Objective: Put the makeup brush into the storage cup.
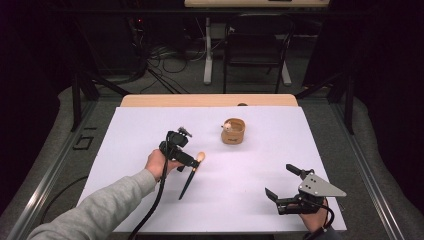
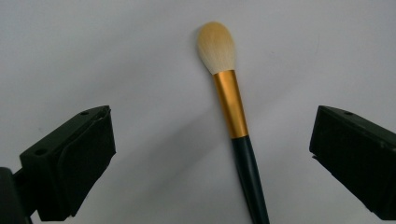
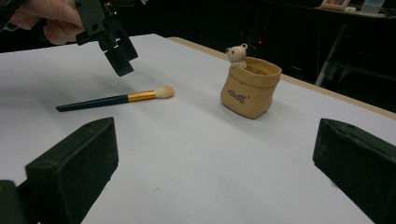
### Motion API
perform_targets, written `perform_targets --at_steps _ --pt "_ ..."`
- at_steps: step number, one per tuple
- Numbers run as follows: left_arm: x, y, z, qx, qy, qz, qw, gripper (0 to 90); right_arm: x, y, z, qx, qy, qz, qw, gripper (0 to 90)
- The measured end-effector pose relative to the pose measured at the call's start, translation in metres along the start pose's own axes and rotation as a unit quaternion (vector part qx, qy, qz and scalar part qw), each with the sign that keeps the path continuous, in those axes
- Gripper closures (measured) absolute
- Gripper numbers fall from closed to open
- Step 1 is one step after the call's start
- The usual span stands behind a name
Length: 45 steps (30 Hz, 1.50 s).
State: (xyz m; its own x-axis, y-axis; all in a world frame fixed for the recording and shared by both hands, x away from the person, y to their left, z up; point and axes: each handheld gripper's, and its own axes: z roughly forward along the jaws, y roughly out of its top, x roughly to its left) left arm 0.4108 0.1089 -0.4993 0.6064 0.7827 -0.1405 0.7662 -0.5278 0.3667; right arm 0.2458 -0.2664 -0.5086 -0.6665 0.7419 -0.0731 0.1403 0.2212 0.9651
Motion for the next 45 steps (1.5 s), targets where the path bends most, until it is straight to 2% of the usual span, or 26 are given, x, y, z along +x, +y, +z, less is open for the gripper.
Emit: perform_targets --at_steps 7,14,25,32,34,45 --pt "-0.001 0.005 0.005 0.017 -0.005 -0.01 0.9998 0.7 0.0 0.0 0.0 0.001 0.0 0.0 1.0 0.0" --pt "0.001 0.006 0.011 0.027 -0.017 -0.018 0.9993 13.8 0.0 0.0 0.0 0.001 0.0 0.001 1.0 0.0" --pt "-0.001 0.007 0.019 0.037 -0.024 -0.02 0.9988 31.0 0.0 0.0 0.0 0.006 0.0 -0.001 1.0 0.0" --pt "-0.004 0.008 0.026 0.051 -0.021 -0.017 0.9983 42.5 0.0 0.0 0.0 0.004 -0.001 0.0 1.0 0.0" --pt "-0.005 0.008 0.028 0.049 -0.021 -0.021 0.9984 44.9 0.0 0.0 0.0 0.004 -0.001 0.0 1.0 0.0" --pt "-0.005 0.008 0.033 0.056 -0.017 -0.014 0.9982 56.7 0.0 0.0 0.001 0.007 -0.001 -0.002 1.0 0.0"
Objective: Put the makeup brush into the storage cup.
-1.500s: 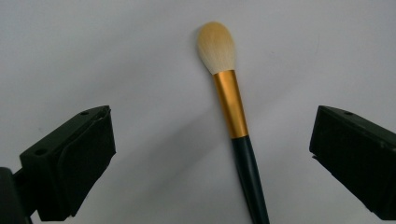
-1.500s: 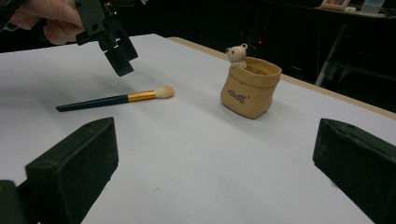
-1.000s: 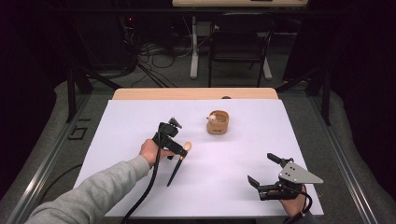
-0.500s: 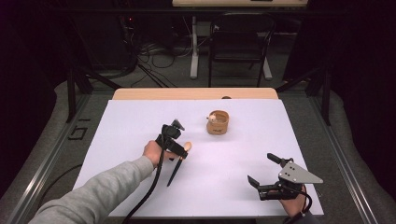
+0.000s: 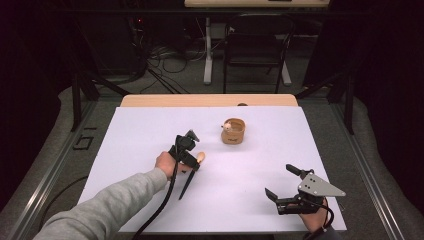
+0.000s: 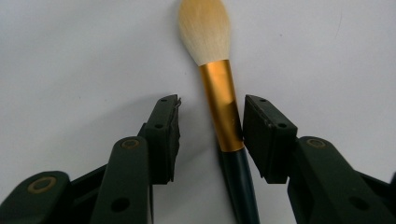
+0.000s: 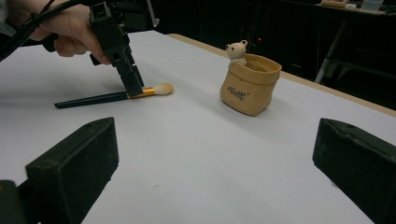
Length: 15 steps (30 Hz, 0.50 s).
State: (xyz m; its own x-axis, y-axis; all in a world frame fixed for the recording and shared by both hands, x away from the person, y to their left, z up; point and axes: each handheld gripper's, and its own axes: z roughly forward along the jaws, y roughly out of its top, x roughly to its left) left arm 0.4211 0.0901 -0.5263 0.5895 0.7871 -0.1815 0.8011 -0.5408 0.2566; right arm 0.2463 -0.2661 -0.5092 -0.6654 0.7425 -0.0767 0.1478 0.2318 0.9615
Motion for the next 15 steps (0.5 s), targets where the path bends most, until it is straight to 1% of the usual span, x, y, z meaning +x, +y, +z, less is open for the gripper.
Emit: perform_targets --at_steps 5,8,10,12,13,14,15 --pt "0.0007 -0.0003 -0.0004 0.002 0.0 0.0 1.0 61.2 0.0 -0.0001 0.0003 0.0 0.0 0.0 1.0 0.0" --pt "-0.0002 -0.0017 -0.0006 0.002 -0.004 -0.002 1.0 61.7 0.0 -0.0002 0.0004 0.0 -0.001 0.0 1.0 0.0" --pt "-0.0002 -0.0028 -0.001 0.005 -0.003 0.002 1.0 61.5 0.0 -0.0002 0.0004 0.0 0.0 0.0 1.0 0.0" --pt "-0.0004 -0.0045 -0.0013 0.007 -0.005 0.0 1.0 61.4 -0.0001 -0.0003 0.0006 0.0 0.0 0.0 1.0 0.0" --pt "-0.0002 -0.0051 -0.0017 0.008 -0.005 0.003 1.0 61.6 0.0 -0.0003 0.0006 0.001 0.0 0.0 1.0 0.0" --pt "-0.0005 -0.0061 -0.0018 0.007 -0.007 0.001 1.0 62.0 0.0 -0.0002 0.0006 0.0 -0.001 0.0 1.0 0.0" --pt "-0.0003 -0.0068 -0.0019 0.009 -0.008 0.003 0.9999 63.8 0.0 -0.0002 0.0007 0.0 -0.001 0.0 1.0 0.0"
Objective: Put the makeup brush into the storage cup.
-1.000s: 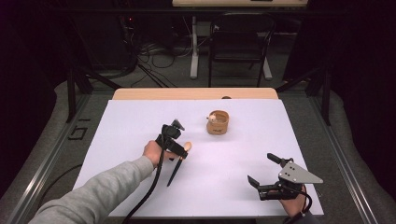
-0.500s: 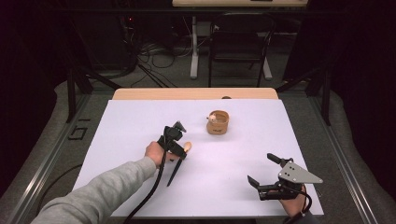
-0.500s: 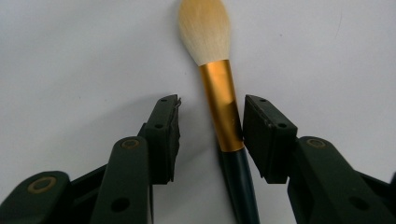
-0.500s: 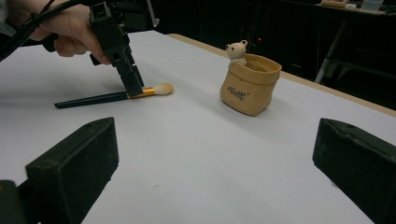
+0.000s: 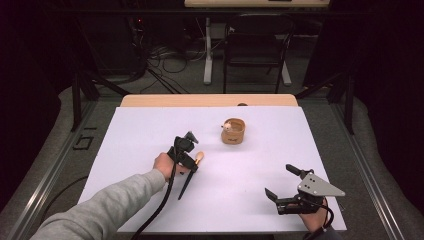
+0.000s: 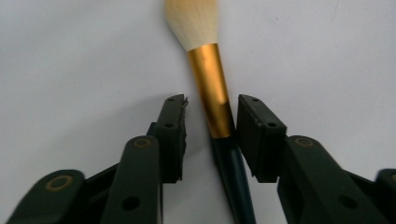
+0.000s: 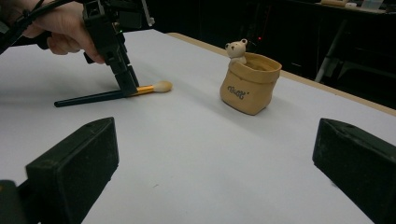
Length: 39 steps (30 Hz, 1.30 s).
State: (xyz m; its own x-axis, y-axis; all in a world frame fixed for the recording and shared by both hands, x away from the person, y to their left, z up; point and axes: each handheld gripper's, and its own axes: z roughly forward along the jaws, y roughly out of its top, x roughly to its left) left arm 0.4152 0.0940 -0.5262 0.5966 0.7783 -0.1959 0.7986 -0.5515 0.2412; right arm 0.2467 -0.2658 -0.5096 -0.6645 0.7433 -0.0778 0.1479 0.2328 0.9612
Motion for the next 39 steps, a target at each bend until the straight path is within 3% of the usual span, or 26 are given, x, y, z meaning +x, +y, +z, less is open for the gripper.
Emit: perform_targets --at_steps 6,12,20,24,27,33,39 --pt "-0.001 -0.003 0.0 0.002 0.002 0.006 1.0 67.5 0.0 0.0 0.0 0.001 0.0 0.001 1.0 0.0" --pt "-0.004 -0.003 0.001 0.004 0.026 0.022 0.9994 73.6 0.0 0.0 0.0 0.002 -0.001 0.002 1.0 0.0" --pt "-0.006 -0.003 0.001 0.003 0.039 0.032 0.9987 76.8 0.001 0.0 0.001 -0.001 -0.001 0.001 1.0 0.0" --pt "-0.007 -0.004 0.001 0.003 0.042 0.041 0.9982 77.6 0.0 0.0 0.001 0.0 -0.001 0.001 1.0 0.0" --pt "-0.004 -0.005 0.0 0.0 0.031 0.042 0.9986 77.7 0.0 0.0 0.001 0.001 -0.002 0.001 1.0 0.0" --pt "-0.003 -0.011 -0.01 -0.038 0.02 0.047 0.998 77.8 0.0 0.0 0.001 0.001 -0.002 0.002 1.0 0.0" --pt "-0.009 -0.014 -0.023 -0.079 0.016 0.072 0.9941 77.7 0.0 0.0 0.001 0.001 -0.001 0.002 1.0 0.0"
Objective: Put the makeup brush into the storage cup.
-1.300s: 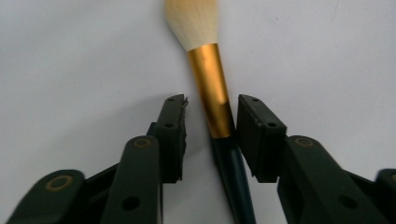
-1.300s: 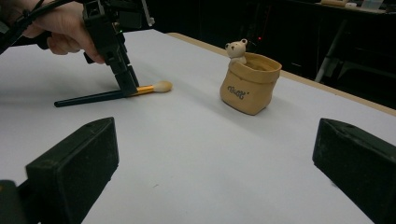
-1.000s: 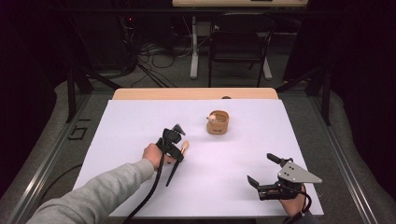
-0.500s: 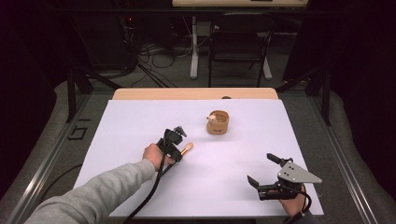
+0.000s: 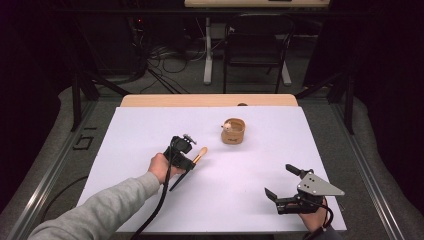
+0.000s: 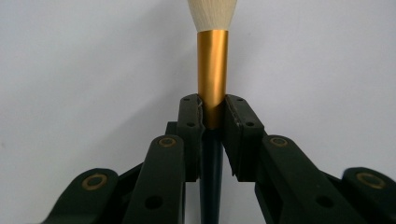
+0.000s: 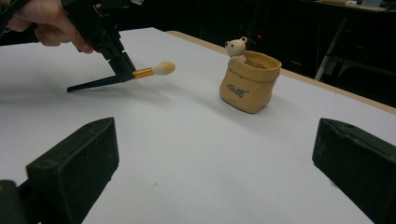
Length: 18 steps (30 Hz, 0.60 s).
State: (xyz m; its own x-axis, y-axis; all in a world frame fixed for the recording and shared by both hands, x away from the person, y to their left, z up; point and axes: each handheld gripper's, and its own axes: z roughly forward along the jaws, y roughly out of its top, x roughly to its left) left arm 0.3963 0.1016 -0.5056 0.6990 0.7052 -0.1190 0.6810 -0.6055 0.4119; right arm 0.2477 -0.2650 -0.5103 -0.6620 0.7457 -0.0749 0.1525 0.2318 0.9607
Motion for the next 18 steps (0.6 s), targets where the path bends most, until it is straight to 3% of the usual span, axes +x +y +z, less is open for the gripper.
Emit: perform_targets --at_steps 8,18 --pt "-0.006 0.0 -0.015 -0.052 -0.008 0.02 0.9984 77.7 0.0 0.0 0.0 0.001 0.0 0.001 1.0 0.0" --pt "-0.011 -0.001 -0.031 -0.108 -0.013 0.032 0.9935 77.8 -0.001 0.0 0.0 0.002 0.002 0.0 1.0 0.0"
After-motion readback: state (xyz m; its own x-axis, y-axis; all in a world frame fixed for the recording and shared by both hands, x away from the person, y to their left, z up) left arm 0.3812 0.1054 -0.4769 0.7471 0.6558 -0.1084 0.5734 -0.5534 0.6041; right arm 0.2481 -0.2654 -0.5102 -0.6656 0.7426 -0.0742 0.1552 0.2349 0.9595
